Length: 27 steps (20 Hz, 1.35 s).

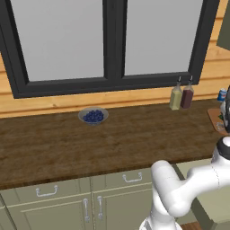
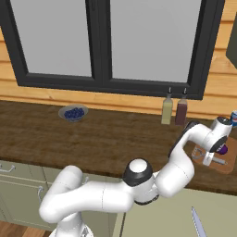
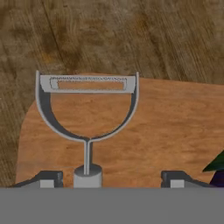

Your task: Place the appropriate cutting tool for cutting the eggplant skin on the cutting board.

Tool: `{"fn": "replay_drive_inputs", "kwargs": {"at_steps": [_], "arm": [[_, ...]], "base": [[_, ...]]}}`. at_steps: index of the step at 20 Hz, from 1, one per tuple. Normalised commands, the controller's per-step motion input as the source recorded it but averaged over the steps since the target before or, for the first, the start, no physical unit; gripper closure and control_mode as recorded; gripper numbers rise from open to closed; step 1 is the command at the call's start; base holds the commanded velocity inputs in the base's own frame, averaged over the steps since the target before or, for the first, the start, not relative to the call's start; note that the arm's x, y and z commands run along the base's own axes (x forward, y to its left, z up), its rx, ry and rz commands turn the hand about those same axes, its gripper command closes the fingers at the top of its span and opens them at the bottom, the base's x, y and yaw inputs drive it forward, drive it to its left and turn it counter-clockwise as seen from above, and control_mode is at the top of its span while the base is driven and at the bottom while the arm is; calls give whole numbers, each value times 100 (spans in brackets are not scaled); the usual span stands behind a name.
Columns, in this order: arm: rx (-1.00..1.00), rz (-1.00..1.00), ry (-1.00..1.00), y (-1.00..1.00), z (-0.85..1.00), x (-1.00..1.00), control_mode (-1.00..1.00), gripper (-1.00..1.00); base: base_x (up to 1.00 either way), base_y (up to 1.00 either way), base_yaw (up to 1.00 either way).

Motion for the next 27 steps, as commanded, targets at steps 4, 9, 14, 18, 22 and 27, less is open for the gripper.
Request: {"fn": "replay_drive_inputs", "kwargs": {"at_steps": [4,9,14,18,22,27], "arm": [[-1,5,-15,4,57,-88,-100,-100],[-13,11,-14,35,87,-86,-100,-100],[-14,13,-20,57,71,-90,-100,-100],[-14,8,-22,78,32,-100,-100,-100],[-21,10,-22,98,3,-100,-100,-100],[-26,23,-15,100,-17,-100,-100,-100]], "base": [[0,0,0],[0,0,0],[0,0,0],[0,0,0],[0,0,0],[0,0,0]]}}
